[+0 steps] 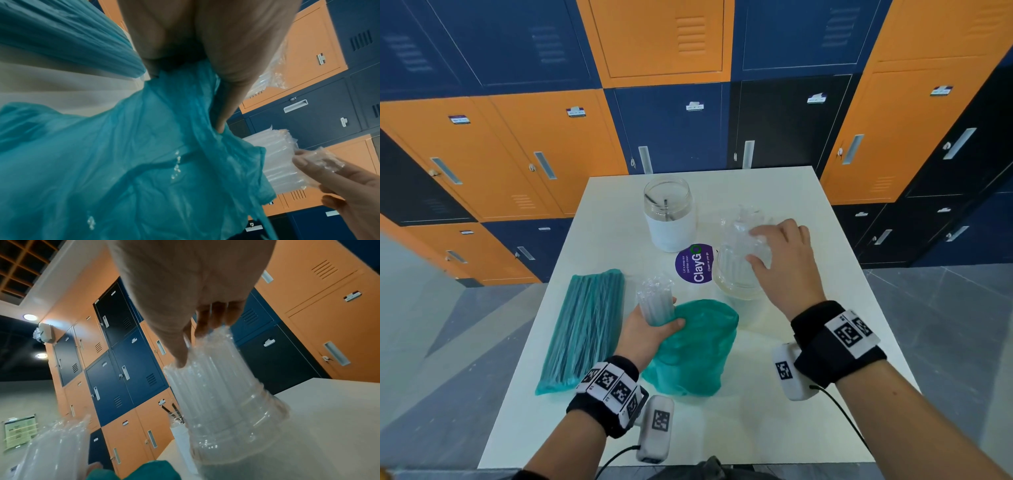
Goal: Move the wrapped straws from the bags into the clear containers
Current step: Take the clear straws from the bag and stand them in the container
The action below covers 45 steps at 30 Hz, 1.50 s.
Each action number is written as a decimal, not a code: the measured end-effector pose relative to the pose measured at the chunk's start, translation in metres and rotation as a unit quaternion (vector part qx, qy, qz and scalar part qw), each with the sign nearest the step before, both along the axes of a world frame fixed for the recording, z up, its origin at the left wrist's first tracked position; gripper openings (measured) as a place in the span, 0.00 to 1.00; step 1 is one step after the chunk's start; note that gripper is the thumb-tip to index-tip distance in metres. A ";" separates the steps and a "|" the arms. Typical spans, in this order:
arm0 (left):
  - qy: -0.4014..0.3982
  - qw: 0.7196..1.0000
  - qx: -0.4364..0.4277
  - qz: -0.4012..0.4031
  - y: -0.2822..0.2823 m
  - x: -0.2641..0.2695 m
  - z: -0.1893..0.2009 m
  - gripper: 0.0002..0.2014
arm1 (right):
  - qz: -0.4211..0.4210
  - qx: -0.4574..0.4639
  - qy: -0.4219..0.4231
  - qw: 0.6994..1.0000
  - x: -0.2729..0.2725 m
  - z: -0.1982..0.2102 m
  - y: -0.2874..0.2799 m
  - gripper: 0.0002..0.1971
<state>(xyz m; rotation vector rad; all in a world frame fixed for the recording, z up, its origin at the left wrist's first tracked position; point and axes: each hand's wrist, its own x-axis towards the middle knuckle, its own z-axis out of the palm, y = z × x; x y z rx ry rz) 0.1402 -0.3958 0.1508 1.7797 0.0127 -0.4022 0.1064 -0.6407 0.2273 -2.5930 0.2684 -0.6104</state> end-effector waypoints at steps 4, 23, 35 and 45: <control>-0.005 1.000 -0.002 0.003 0.001 0.001 0.000 0.19 | 0.044 0.066 -0.018 0.997 -0.001 -0.005 0.007 0.11; -0.027 0.999 0.020 -0.028 0.002 0.002 -0.003 0.20 | 0.185 0.147 0.209 0.949 -0.015 -0.052 0.065 0.06; -0.010 0.997 0.014 -0.082 0.010 0.000 -0.004 0.21 | 0.173 0.151 0.182 0.956 -0.011 -0.052 0.062 0.16; -0.026 0.997 -0.003 -0.076 -0.002 -0.001 0.001 0.15 | 0.143 0.283 0.131 0.939 -0.005 -0.051 0.079 0.05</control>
